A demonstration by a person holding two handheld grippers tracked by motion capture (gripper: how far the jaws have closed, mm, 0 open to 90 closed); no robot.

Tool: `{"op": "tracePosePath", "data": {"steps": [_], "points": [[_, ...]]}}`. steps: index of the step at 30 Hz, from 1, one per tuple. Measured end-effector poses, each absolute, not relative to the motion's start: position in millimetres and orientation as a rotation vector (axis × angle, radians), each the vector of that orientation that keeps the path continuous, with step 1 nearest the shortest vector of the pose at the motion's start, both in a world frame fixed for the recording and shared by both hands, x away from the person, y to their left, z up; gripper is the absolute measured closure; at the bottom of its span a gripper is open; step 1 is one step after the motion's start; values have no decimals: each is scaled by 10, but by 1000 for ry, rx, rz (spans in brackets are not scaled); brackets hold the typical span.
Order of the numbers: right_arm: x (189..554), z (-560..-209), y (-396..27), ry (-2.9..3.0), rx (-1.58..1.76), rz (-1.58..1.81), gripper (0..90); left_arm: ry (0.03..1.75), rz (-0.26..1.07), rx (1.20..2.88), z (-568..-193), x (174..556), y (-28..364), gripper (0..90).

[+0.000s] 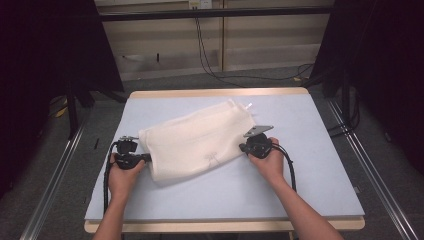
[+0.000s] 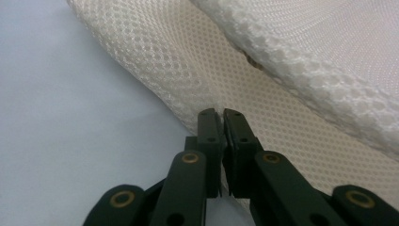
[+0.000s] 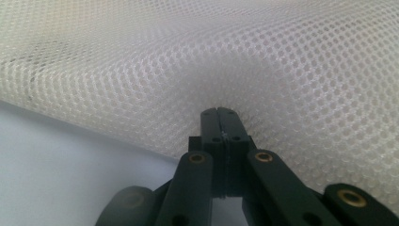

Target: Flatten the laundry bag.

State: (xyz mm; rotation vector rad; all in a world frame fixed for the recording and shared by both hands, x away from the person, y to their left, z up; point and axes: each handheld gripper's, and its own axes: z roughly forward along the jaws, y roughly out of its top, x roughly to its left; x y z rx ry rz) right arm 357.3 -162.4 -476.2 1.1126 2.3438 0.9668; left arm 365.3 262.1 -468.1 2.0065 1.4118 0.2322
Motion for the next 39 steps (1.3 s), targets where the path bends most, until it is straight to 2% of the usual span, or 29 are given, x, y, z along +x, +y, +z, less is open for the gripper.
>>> {"op": "tracePosePath", "data": {"steps": [4,5,6,11,14,21,31,39], "points": [[3519,-4740,-1648,2342,1101,987,896,1424,191,1957,-4630,3619,2707,693],[3493,-4735,-1651,2344,1108,986,890,1423,206,1952,-4618,3611,2712,685],[3483,-4735,-1650,2345,1100,989,887,1414,215,1963,-4592,3602,2732,638],[3375,-4728,-1612,2359,1066,976,883,1417,231,1917,-4468,3571,2760,602],[3321,-4706,-1600,2366,1040,972,877,1418,201,1858,-4373,3592,2788,635],[3266,-4697,-1610,2368,1036,976,870,1445,182,1833,-4278,3622,2824,562],[3230,-4716,-1604,2381,1043,981,863,1473,150,1790,-4170,3678,2823,410],[3218,-4714,-1577,2385,1033,988,853,1434,87,1777,-4137,3714,2672,376]]}}
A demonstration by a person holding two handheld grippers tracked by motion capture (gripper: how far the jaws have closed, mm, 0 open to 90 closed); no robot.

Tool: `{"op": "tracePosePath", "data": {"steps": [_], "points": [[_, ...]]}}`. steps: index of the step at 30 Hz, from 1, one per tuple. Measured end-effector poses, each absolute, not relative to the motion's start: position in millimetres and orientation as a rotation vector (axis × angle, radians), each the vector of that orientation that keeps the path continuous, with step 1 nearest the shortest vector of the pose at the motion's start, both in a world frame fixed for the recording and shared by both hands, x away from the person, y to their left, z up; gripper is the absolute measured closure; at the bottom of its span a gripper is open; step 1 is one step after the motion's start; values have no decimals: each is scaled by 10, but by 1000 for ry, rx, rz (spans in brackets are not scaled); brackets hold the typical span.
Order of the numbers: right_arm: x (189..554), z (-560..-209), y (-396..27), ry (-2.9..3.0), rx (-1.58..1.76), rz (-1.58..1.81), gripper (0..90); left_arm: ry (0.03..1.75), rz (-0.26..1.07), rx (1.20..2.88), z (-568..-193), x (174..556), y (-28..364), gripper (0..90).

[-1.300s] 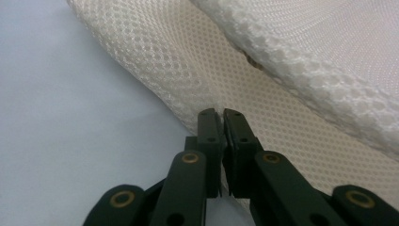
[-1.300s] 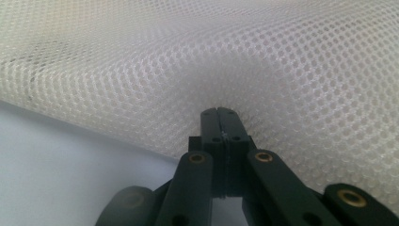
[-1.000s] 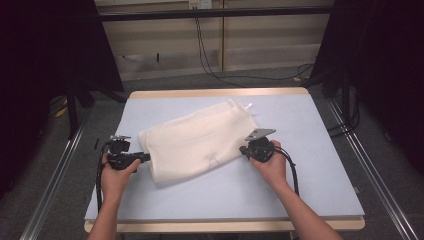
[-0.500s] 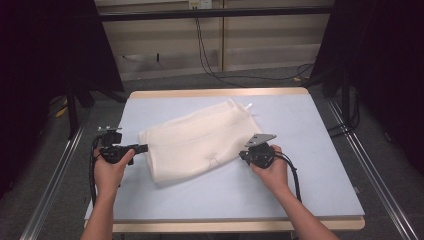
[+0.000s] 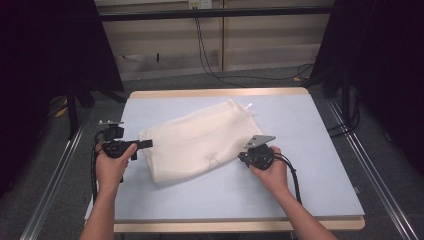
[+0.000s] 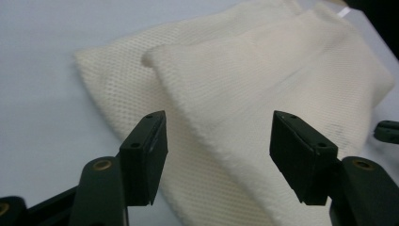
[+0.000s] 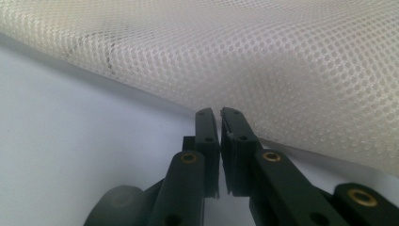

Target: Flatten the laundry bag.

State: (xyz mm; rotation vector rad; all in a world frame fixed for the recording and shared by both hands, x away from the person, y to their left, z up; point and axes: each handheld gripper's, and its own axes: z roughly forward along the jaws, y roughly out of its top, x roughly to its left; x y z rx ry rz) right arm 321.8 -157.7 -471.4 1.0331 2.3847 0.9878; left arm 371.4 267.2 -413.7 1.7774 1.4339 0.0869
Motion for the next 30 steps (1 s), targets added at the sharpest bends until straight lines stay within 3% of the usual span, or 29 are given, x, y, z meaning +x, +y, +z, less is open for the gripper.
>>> {"op": "tracePosePath", "data": {"steps": [8,12,17,22,24,25,27,28,30], "points": [[3203,-4687,-1580,2385,1026,983,850,1433,118,1846,-4153,3746,2514,383],[3200,-4683,-1585,2387,1026,989,843,1464,135,1836,-4179,3761,2512,479],[3196,-4687,-1575,2388,1027,995,843,1513,163,1864,-4226,3766,2565,427],[3187,-4678,-1585,2390,1037,998,843,1499,111,1851,-4321,3790,2584,415],[3200,-4688,-1596,2386,1025,1020,844,1482,103,1832,-4352,3793,2539,463],[3193,-4688,-1600,2383,1039,1004,843,1467,108,1833,-4352,3778,2518,598],[3193,-4689,-1604,2386,1035,1003,843,1463,109,1824,-4349,3767,2491,631],[3186,-4690,-1607,2388,1037,1002,844,1436,101,1841,-4335,3750,2474,743],[3185,-4689,-1608,2388,1040,1004,843,1424,80,1841,-4322,3729,2446,770]]}}
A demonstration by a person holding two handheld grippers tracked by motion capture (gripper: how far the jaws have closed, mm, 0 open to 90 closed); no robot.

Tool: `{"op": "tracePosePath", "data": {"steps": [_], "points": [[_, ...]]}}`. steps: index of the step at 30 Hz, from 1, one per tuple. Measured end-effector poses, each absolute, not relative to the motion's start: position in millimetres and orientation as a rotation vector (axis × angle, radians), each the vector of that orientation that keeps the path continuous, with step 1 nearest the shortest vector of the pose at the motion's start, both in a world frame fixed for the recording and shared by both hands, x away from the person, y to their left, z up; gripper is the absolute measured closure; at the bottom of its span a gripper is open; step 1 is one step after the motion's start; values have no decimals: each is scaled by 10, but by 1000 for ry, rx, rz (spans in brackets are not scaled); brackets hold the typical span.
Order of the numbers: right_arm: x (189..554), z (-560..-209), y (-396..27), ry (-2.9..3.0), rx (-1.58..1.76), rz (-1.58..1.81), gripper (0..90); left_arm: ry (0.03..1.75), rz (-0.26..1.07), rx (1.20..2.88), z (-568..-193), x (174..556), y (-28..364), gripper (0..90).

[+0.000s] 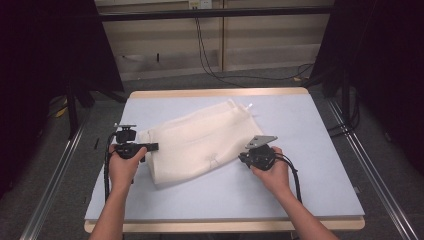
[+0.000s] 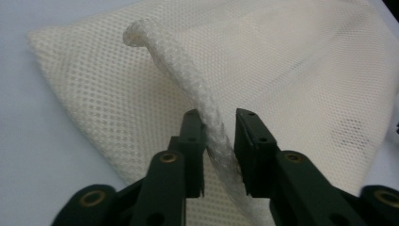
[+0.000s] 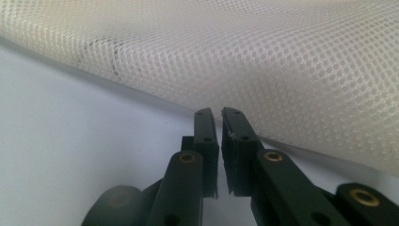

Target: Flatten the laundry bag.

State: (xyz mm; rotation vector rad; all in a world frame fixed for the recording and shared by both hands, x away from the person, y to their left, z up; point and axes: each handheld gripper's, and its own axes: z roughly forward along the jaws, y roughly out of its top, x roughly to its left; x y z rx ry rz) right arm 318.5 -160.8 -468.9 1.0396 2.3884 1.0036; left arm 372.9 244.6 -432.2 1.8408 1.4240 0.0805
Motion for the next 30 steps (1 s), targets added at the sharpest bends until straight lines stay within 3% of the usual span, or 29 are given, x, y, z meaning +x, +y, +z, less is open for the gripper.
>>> {"op": "tracePosePath", "data": {"steps": [3,11,30], "points": [[3184,-4684,-1616,2389,1031,1012,843,1346,89,1862,-4285,3650,2375,815],[3146,-4670,-1596,2397,1030,1015,838,1137,91,1921,-4284,3366,2013,818],[3175,-4536,-1553,2362,1063,1089,775,971,65,2108,-4499,3084,1529,818]]}}
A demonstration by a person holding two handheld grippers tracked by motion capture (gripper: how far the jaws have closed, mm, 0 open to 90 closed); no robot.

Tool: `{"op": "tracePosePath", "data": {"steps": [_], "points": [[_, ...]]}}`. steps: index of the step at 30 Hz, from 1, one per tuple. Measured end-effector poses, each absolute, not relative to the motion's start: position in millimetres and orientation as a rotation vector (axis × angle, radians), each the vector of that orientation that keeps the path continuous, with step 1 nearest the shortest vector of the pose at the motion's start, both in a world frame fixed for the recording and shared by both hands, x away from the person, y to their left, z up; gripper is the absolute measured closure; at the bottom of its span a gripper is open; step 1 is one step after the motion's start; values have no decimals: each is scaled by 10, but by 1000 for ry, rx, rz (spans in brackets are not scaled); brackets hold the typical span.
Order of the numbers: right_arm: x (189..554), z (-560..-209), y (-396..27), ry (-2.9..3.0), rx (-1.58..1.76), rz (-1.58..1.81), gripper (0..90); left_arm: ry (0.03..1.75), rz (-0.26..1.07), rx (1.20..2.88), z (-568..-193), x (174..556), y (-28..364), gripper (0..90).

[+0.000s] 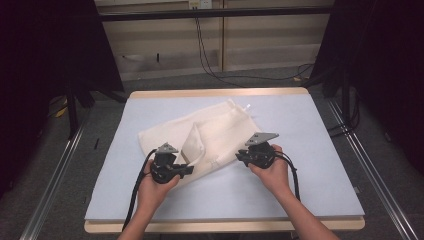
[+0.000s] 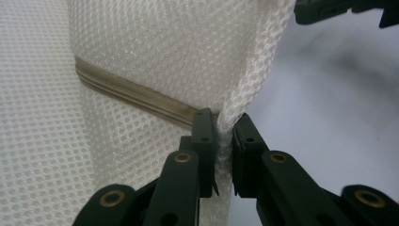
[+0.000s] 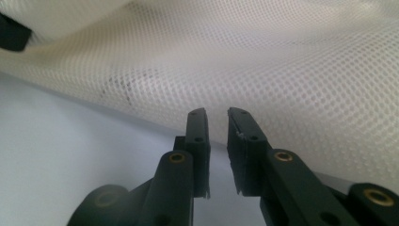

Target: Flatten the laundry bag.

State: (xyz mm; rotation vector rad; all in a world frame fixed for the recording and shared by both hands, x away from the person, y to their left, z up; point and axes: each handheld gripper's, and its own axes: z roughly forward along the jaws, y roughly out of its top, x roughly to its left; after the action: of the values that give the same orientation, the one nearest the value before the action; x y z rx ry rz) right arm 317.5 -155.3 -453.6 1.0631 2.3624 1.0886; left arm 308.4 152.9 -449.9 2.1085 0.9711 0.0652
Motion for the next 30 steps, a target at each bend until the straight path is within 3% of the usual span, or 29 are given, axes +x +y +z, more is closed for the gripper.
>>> {"op": "tracePosePath", "data": {"steps": [6,8,17,30], "points": [[3229,-4452,-1445,2360,1107,1138,665,923,27,2141,-4541,3005,1436,818],[3263,-4425,-1408,2356,1150,1161,573,903,26,2161,-4542,2983,1409,819],[3362,-4362,-1279,2355,1226,1228,429,856,5,2202,-4555,2913,1308,821],[3480,-4434,-950,2417,1232,1252,331,812,-30,2241,-4562,2835,1239,827]]}}
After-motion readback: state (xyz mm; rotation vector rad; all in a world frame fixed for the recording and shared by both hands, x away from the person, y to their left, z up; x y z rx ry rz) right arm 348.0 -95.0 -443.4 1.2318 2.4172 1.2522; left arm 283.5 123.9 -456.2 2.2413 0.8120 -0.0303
